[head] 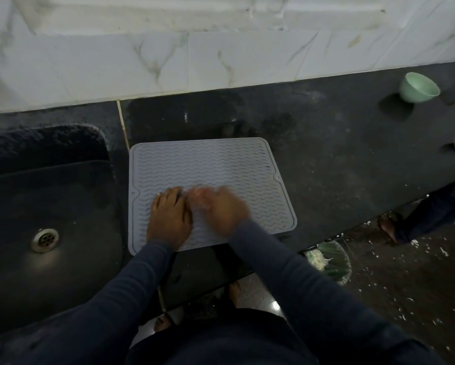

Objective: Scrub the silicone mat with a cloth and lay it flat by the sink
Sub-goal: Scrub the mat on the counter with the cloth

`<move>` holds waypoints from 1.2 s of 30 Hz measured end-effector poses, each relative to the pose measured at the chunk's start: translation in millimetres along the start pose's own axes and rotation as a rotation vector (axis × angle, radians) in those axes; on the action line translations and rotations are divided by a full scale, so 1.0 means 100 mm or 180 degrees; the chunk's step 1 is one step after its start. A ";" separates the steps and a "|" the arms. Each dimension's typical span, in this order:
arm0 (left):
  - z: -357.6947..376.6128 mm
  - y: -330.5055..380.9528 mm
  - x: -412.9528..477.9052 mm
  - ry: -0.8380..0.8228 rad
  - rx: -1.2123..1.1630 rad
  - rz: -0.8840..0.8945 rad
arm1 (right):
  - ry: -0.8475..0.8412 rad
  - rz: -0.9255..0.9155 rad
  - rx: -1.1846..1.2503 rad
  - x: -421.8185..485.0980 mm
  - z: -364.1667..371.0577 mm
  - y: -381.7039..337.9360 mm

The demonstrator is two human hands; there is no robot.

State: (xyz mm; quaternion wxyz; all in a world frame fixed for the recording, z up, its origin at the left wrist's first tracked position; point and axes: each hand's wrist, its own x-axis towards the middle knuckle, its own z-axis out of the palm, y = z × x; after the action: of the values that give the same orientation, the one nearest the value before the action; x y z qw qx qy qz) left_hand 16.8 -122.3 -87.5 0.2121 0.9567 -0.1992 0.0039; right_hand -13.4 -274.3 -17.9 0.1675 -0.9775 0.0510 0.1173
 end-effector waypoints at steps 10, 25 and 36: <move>0.03 0.00 -0.02 0.0091 -0.0019 0.0016 | 0.0009 0.1449 -0.0249 0.16 -0.57 1.40; 0.03 -0.02 -0.02 0.0060 0.0042 0.0026 | 0.0169 0.1193 -0.0004 0.06 -0.55 1.35; 0.04 -0.05 -0.02 -0.0024 0.0086 0.0144 | -0.0272 0.0284 -0.0022 -0.34 0.01 0.41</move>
State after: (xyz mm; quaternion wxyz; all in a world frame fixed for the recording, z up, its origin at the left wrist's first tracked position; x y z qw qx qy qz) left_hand 16.9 -119.2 -93.2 0.1982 0.9548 -0.2216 0.0078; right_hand -52.2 -310.9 -23.2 0.1606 -0.9690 0.0870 0.1664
